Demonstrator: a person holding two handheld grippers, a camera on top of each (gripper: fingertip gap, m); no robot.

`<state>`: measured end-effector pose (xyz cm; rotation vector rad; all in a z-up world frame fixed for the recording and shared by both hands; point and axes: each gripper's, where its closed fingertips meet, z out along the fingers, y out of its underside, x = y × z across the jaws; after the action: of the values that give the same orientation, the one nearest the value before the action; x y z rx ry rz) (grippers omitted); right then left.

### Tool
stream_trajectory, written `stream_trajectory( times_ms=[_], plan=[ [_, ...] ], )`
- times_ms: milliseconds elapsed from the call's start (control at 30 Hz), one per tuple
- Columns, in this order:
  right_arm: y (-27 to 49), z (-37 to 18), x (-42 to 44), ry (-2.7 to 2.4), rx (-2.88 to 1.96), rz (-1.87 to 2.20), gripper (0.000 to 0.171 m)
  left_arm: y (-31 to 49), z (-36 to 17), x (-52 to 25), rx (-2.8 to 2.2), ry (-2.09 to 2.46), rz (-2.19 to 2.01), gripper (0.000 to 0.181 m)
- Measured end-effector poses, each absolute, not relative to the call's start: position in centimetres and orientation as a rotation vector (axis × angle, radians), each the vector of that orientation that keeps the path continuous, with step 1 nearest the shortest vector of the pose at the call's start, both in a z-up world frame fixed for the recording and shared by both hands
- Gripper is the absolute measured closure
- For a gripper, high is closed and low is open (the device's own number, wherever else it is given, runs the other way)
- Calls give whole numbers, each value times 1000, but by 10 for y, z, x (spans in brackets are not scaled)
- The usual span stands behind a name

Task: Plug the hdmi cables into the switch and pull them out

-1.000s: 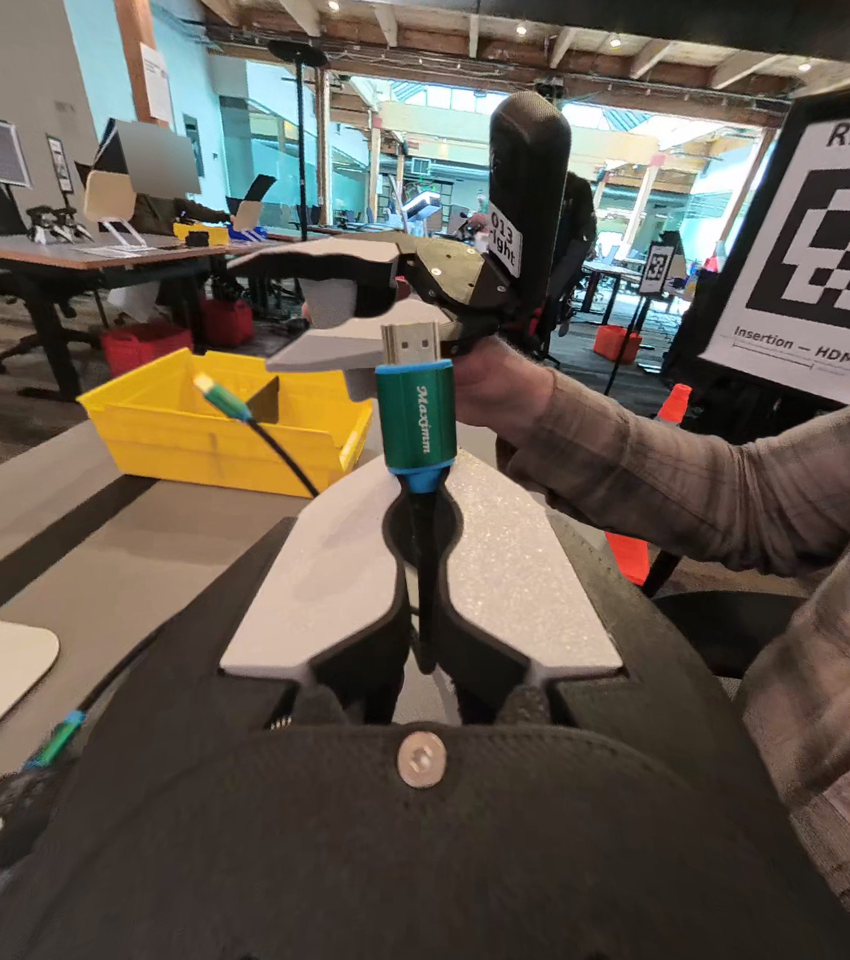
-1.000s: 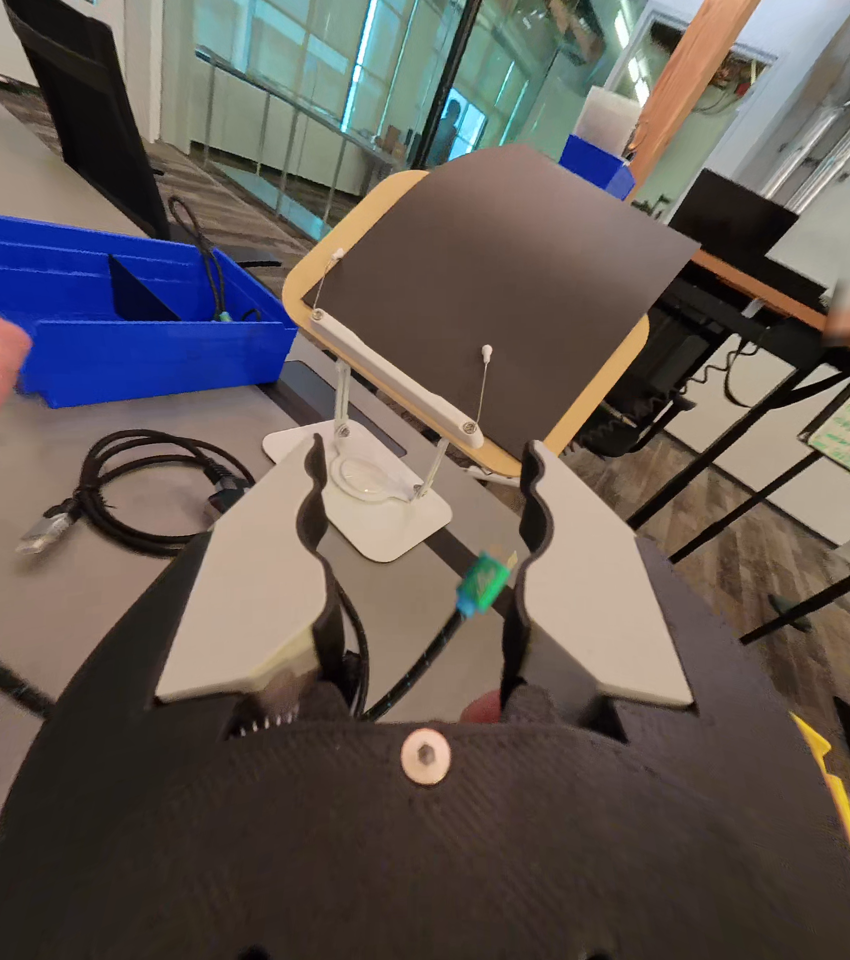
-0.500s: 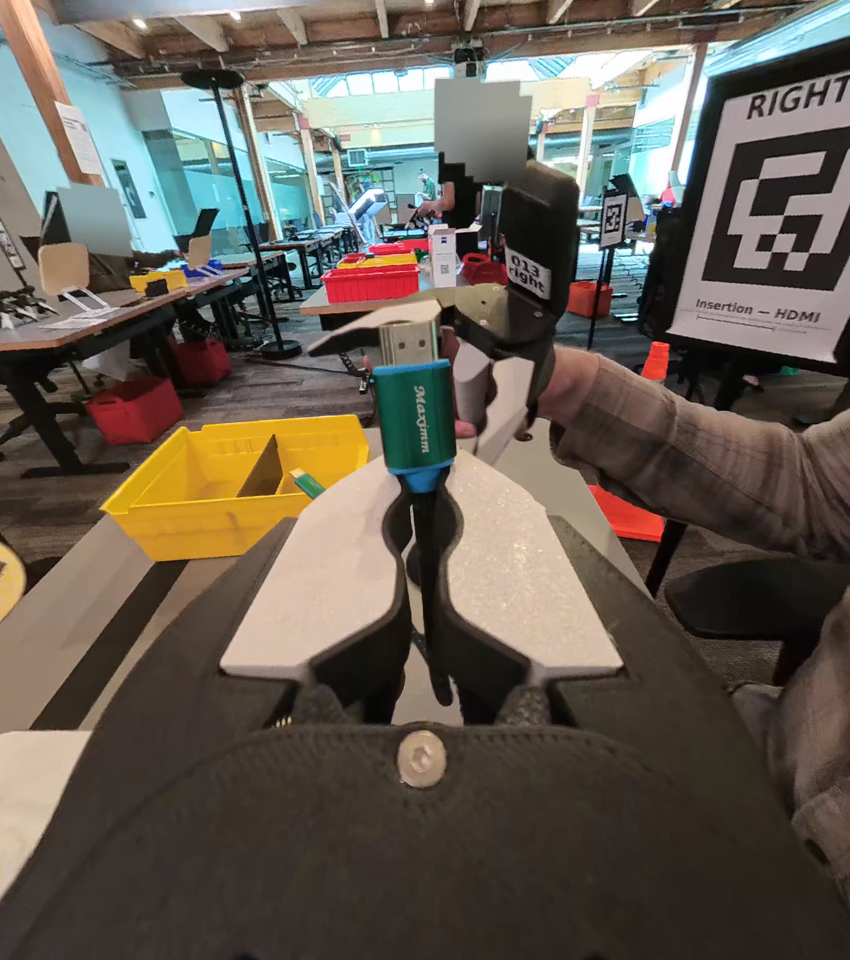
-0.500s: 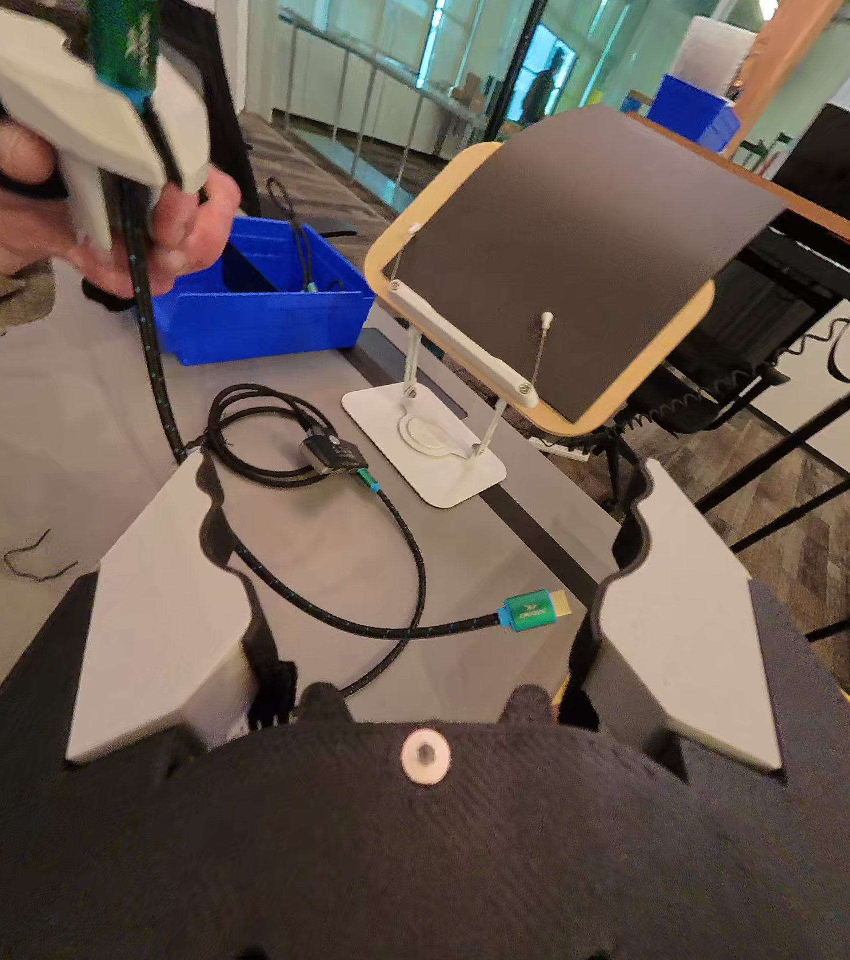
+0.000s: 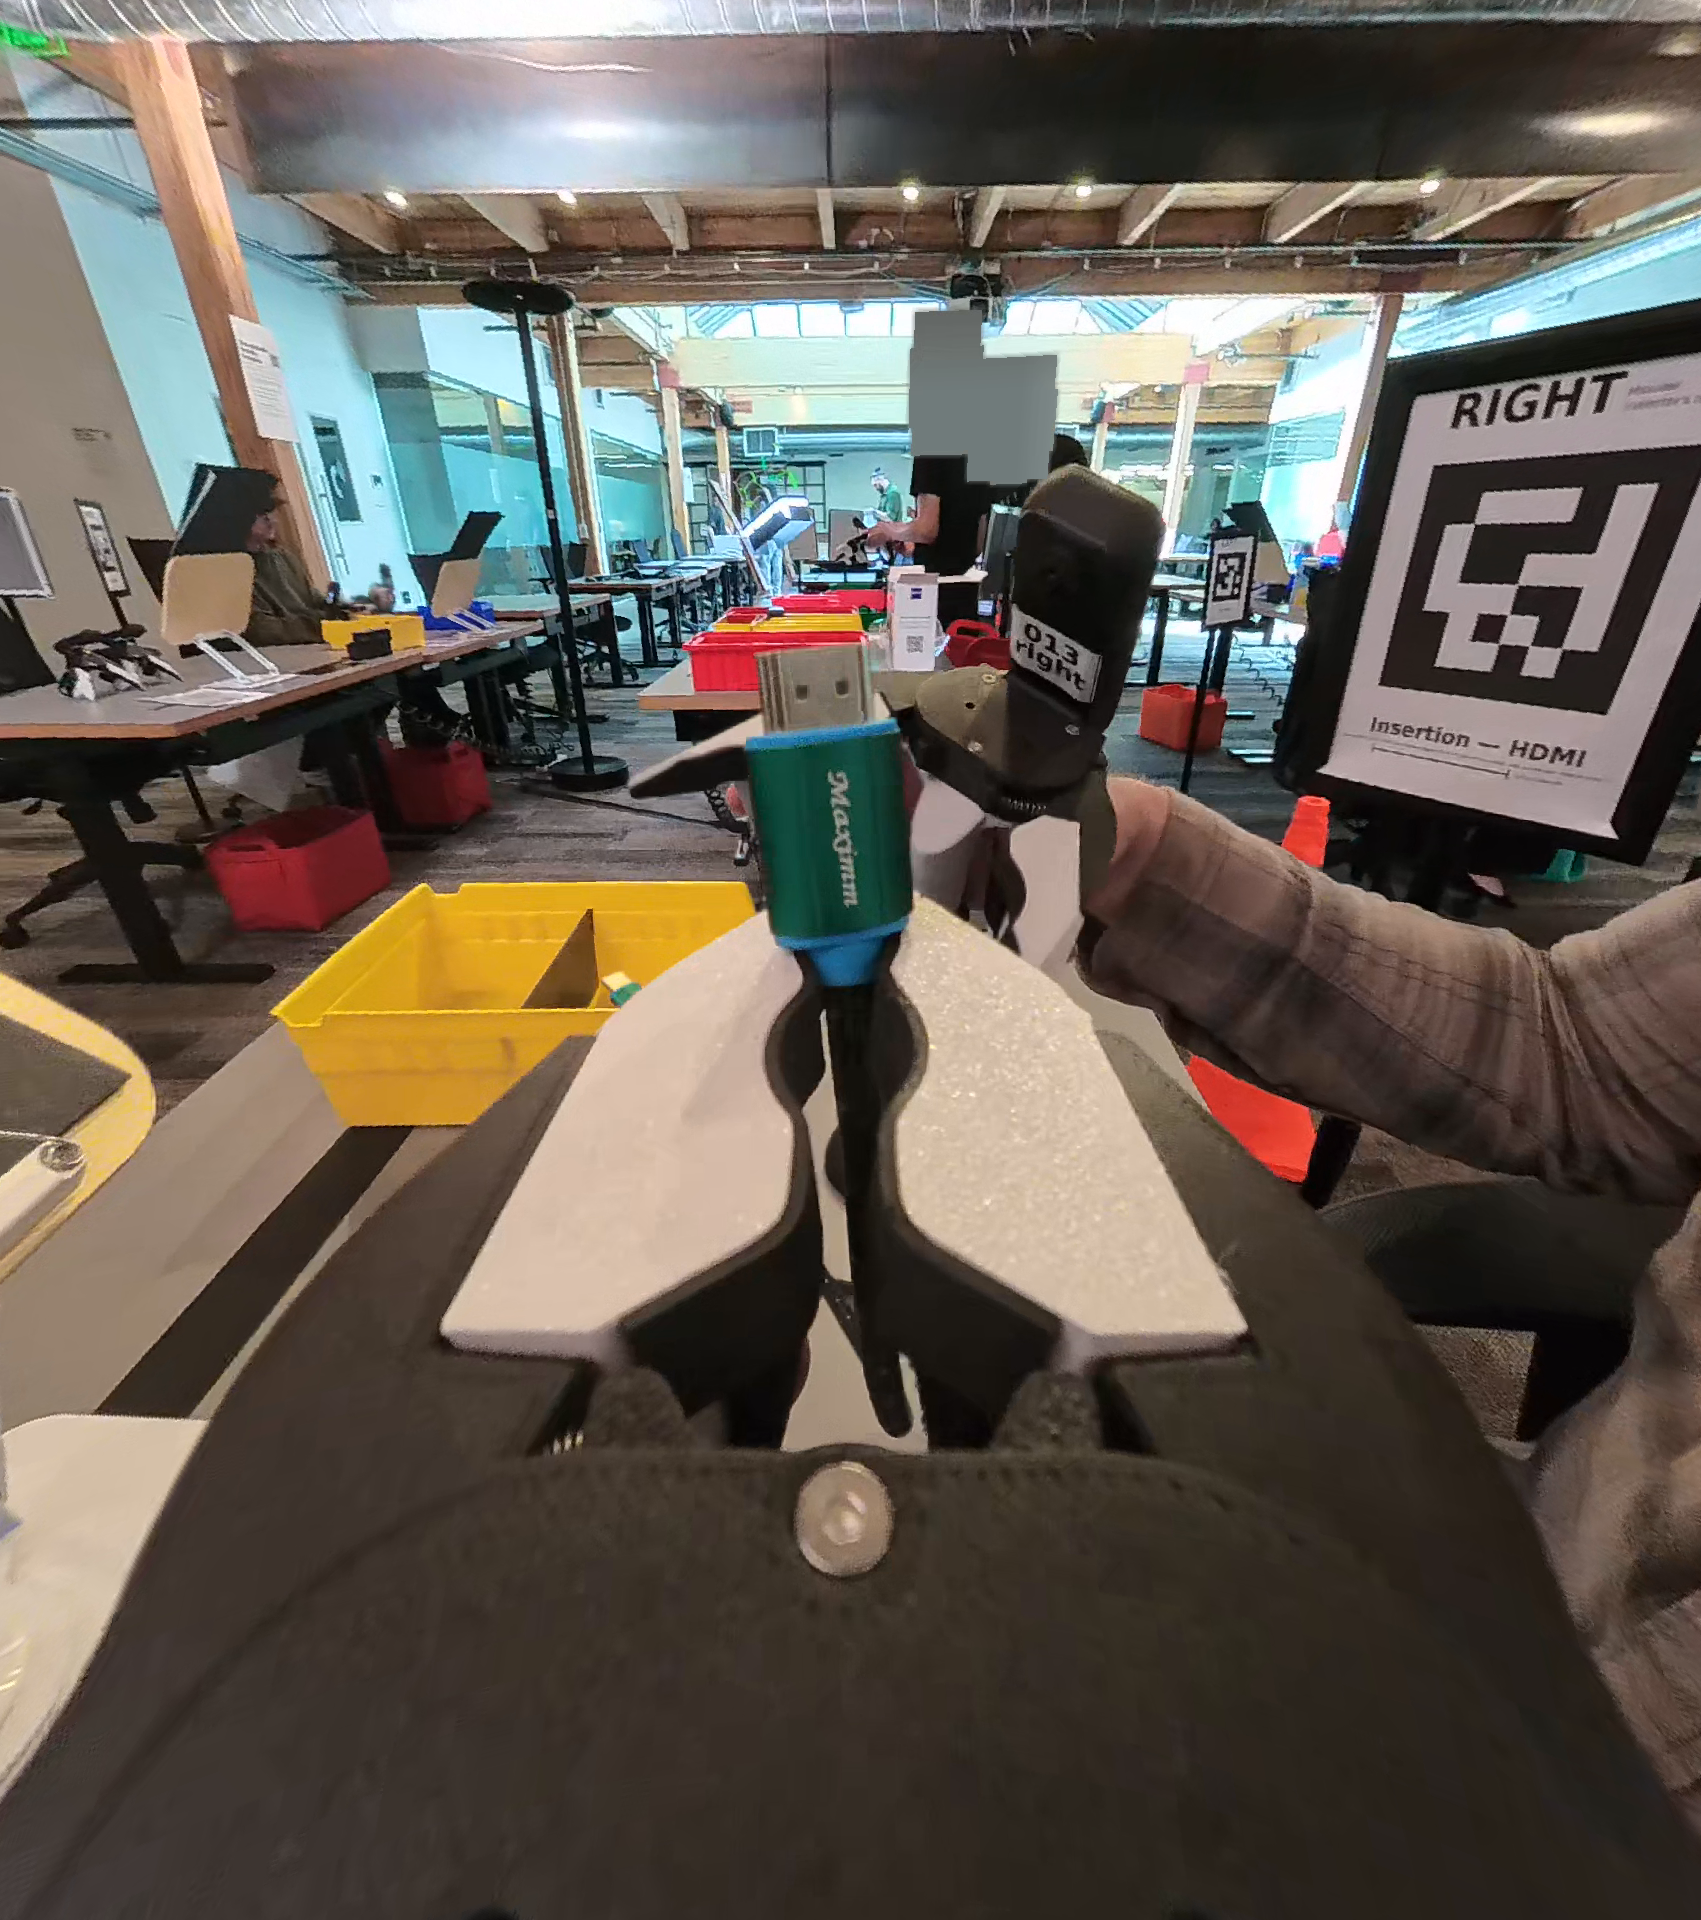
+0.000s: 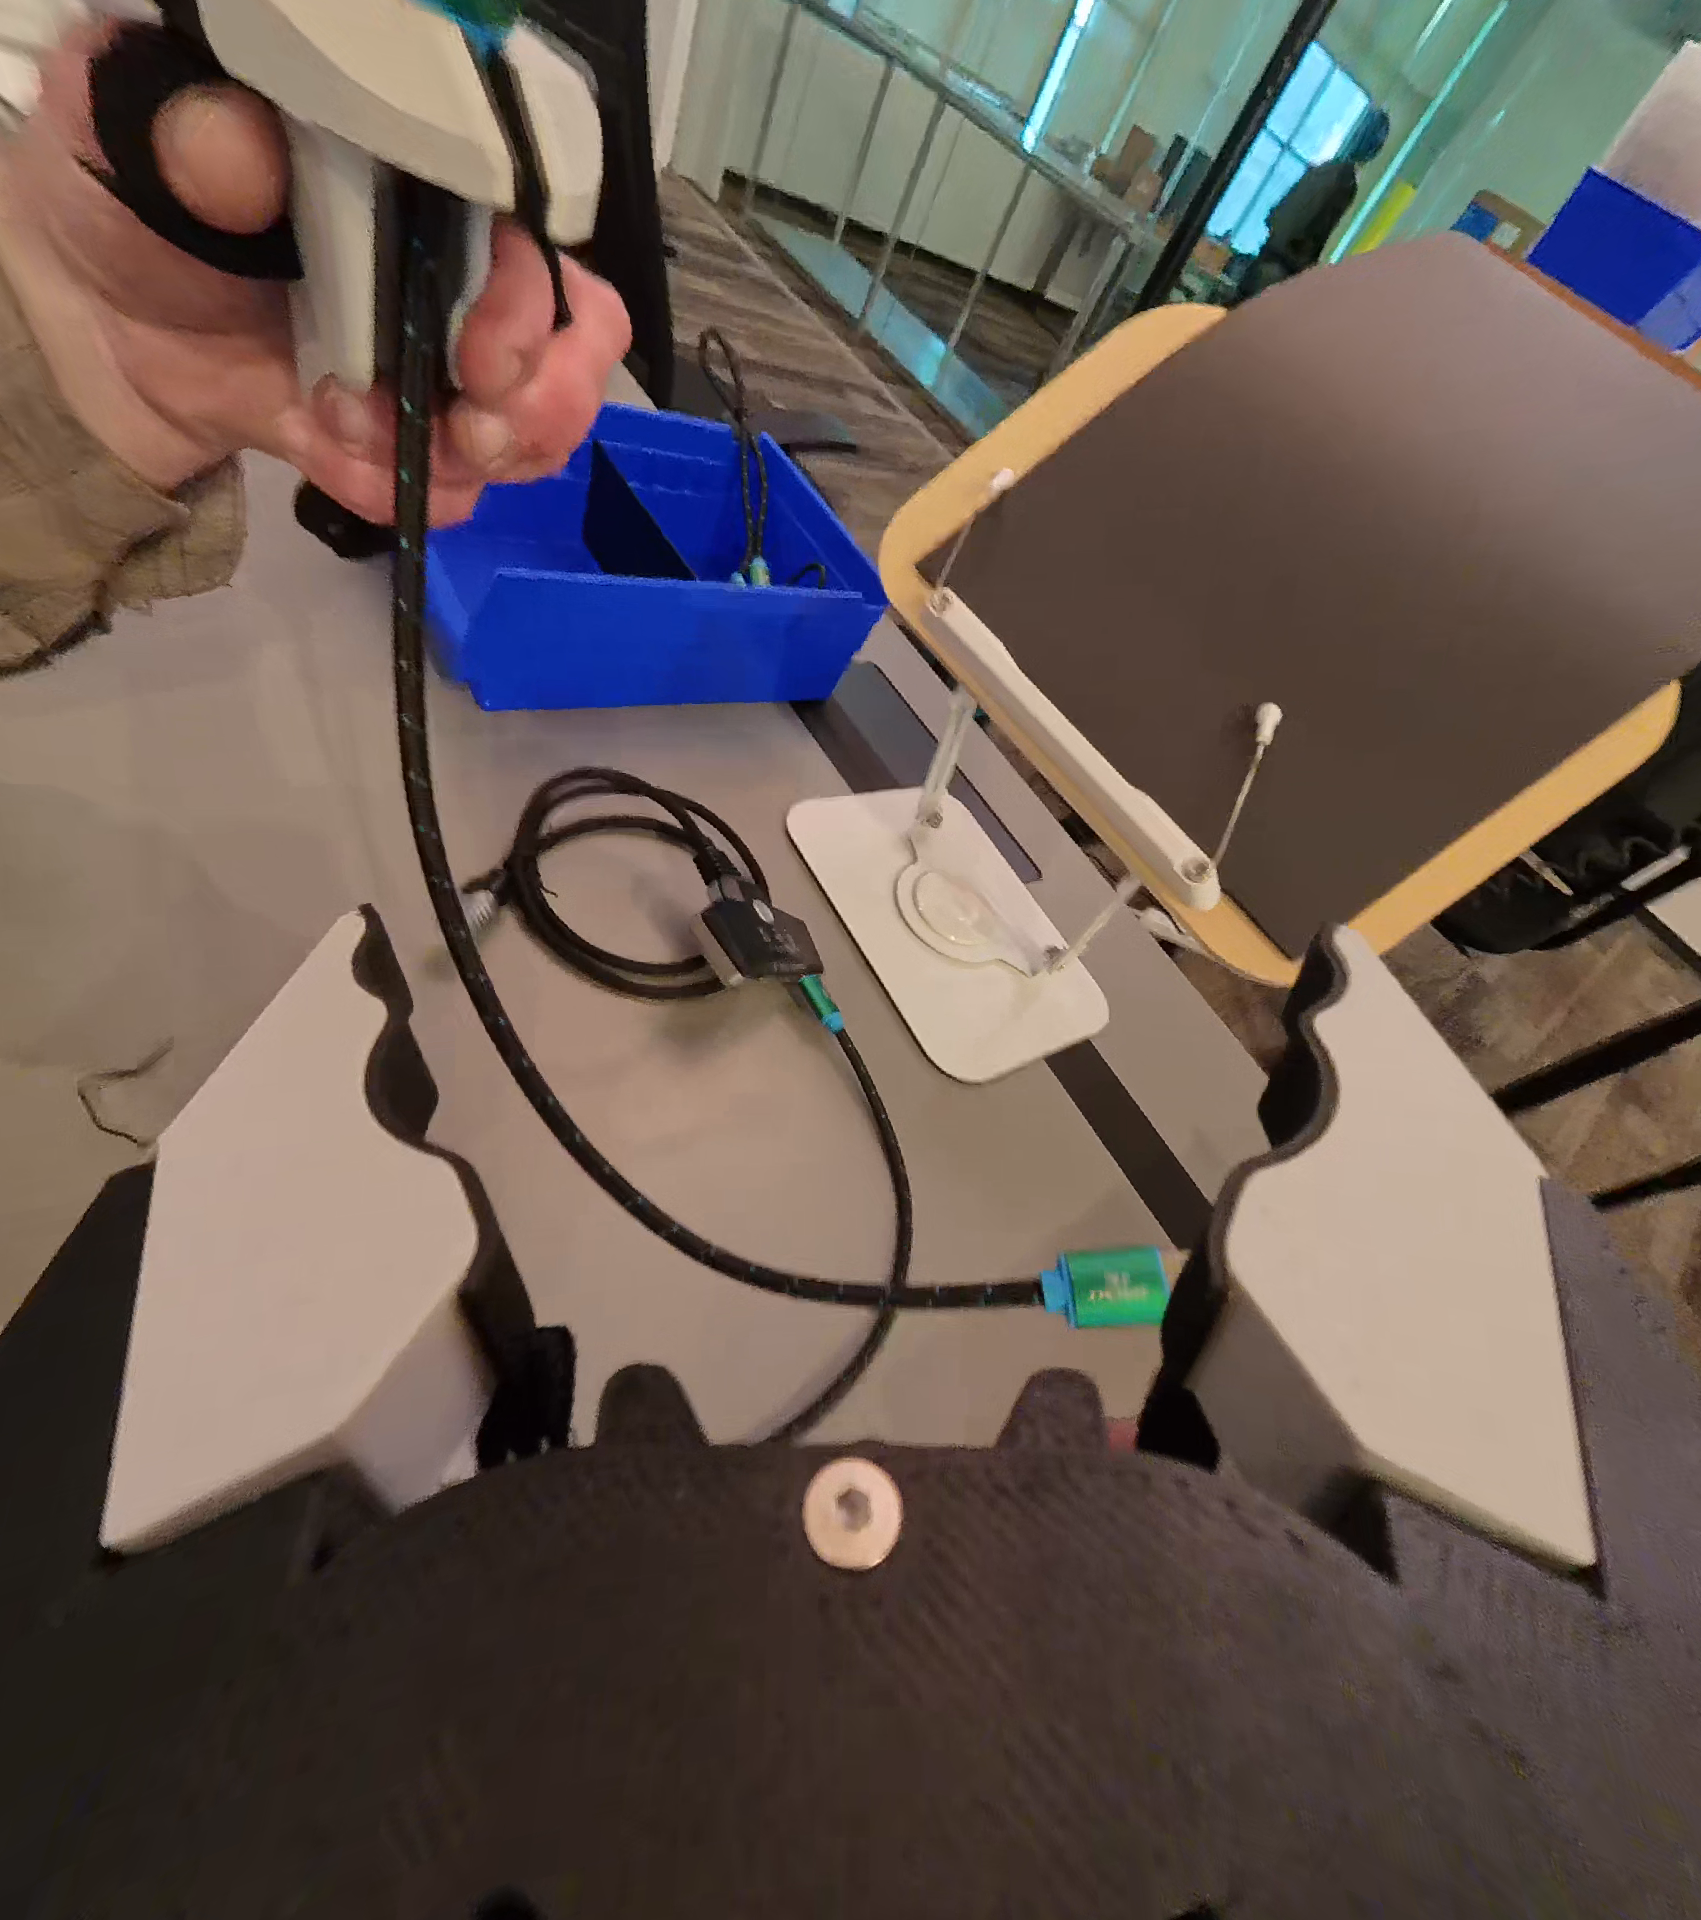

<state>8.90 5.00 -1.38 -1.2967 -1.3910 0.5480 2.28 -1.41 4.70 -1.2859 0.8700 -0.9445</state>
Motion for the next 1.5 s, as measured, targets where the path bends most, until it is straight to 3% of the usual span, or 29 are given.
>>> stream_trajectory(
  times_ms=[200, 467, 767, 1000, 1233, 1367, 1500],
  plan=[
    [60, -49, 112, -1246, -1560, 605, 20, -14, 58, 13, -1249, 820, -899, 177],
    [75, -108, 97, -1146, -1677, 830, 12, -30, 66, 26, -1209, 846, -959, 178],
    [26, -90, 35, -1288, -1505, 1108, 12, -22, 60, 34, -1212, 819, -975, 178],
    [12, -77, 6, -1287, -1465, 991, 19, 3, 37, 45, -1262, 762, -943, 177],
    [9, -102, -5, -1387, -1560, 753, 27, 13, 25, 57, -1282, 724, -897, 178],
    [15, -107, -8, -1345, -1583, 726, 48, 12, 23, 62, -1282, 734, -891, 177],
    [15, -109, -6, -1373, -1567, 664, 84, 11, 23, 62, -1280, 741, -886, 178]
  ],
)
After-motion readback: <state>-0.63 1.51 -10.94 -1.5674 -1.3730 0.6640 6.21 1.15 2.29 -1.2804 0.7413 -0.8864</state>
